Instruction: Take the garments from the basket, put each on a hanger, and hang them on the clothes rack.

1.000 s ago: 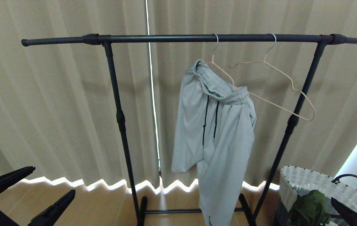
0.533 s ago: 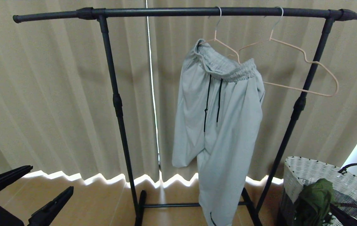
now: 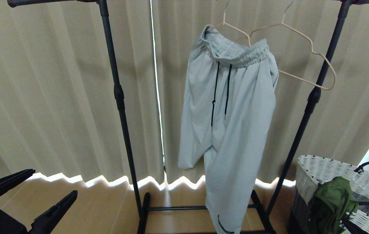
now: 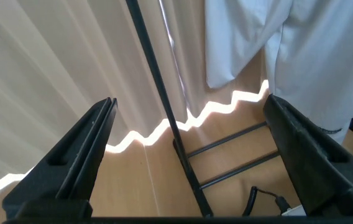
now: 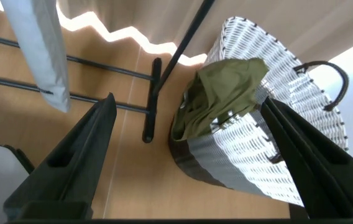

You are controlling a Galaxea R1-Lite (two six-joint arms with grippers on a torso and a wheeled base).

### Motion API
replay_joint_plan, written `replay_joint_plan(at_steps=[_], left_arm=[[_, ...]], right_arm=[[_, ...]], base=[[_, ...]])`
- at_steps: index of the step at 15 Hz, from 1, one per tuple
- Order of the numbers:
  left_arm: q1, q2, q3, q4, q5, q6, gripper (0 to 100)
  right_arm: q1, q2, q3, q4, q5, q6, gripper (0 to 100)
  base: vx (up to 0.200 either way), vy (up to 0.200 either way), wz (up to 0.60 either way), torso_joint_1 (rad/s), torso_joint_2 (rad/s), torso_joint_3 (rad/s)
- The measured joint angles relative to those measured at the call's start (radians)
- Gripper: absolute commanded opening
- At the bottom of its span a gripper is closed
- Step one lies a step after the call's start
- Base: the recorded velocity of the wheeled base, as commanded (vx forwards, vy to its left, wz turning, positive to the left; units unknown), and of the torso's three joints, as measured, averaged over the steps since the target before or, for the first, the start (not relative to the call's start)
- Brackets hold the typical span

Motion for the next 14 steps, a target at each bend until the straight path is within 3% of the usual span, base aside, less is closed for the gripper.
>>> replay_joint_plan(at_steps=[6, 14], left_arm=[[0.001, -0.002, 0.001, -0.001, 0.001, 0.001, 100], [0.001, -0.006, 0.005, 0.000, 0.001, 0.001, 100]], right_arm=[[-0.002, -0.059, 0.003, 0.002, -0.005, -0.002, 100], [-0.003, -0.080, 0.003, 0.006, -0.007, -0.002, 100]], base=[[0.000, 0.000, 0.00, 0.000, 0.00, 0.000], [0.000, -0.200, 0.00, 0.001, 0.00, 0.004]])
